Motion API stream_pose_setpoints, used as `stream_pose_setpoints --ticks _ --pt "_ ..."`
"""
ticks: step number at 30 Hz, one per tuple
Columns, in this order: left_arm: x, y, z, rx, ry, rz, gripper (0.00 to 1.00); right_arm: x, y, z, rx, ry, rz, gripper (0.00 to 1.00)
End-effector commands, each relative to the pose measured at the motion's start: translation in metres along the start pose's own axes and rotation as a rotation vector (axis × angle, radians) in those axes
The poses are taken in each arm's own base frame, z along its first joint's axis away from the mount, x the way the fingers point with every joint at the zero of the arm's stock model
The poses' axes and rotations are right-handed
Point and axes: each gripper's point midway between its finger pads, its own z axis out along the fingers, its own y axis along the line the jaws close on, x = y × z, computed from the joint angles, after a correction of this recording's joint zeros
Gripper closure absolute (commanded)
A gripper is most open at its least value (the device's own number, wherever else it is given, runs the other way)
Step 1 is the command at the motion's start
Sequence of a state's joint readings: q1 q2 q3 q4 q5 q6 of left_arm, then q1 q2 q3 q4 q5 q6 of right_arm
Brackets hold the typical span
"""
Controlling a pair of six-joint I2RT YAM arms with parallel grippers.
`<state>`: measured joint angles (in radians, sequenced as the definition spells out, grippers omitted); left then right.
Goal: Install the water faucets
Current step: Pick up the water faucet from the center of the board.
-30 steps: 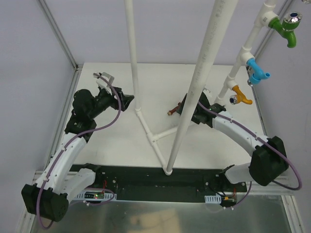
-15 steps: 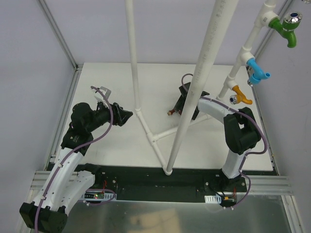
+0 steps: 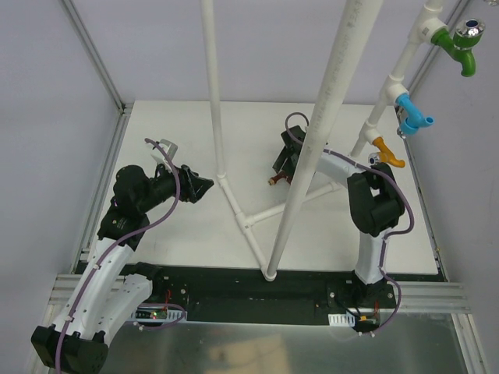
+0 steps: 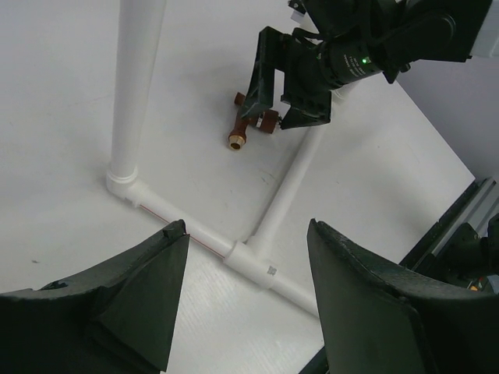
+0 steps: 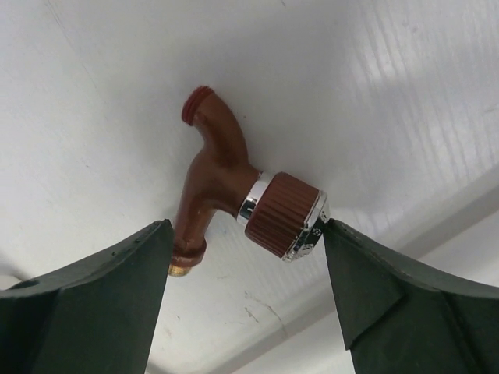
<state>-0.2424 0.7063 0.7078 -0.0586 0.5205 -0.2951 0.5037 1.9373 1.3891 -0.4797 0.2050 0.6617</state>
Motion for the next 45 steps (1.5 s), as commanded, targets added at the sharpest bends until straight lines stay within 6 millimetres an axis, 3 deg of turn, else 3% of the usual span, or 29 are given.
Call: stream_pose_setpoints --ticks 1,10,15,19,24,31,36,45 --pt "-0.006 -0.008 0.001 0.035 -0.013 -0.002 0.36 -0.010 0.005 0.004 0.046 -0.020 -0.006 0.15" --pt "0.007 -0.007 0.003 0.055 0.026 -0.012 0.37 0.001 -0.006 0.018 0.158 0.004 -0.138 0.20" --pt "0.031 -0.013 0.007 0.100 0.094 -0.021 0.41 -0.003 -0.018 0.013 0.190 -0.048 -0.166 0.43" --pt "0.050 -0.023 0.015 0.111 0.139 0.010 0.41 -0.005 -0.013 0.001 0.121 -0.076 -0.162 0.52" --pt "0.067 -0.036 0.035 0.112 0.198 0.021 0.41 -0.008 0.004 -0.029 -0.025 -0.089 -0.123 0.54" --pt "0.044 -0.034 0.074 0.093 0.099 -0.039 0.37 -0.002 0.019 -0.082 -0.209 -0.067 -0.042 0.54" --pt "0.044 -0.040 0.102 0.115 0.118 -0.066 0.37 0.010 0.020 -0.115 -0.311 -0.060 -0.007 0.55" --pt "0.042 -0.081 0.138 0.220 0.127 -0.074 0.36 0.024 0.021 -0.159 -0.443 -0.070 0.015 0.55"
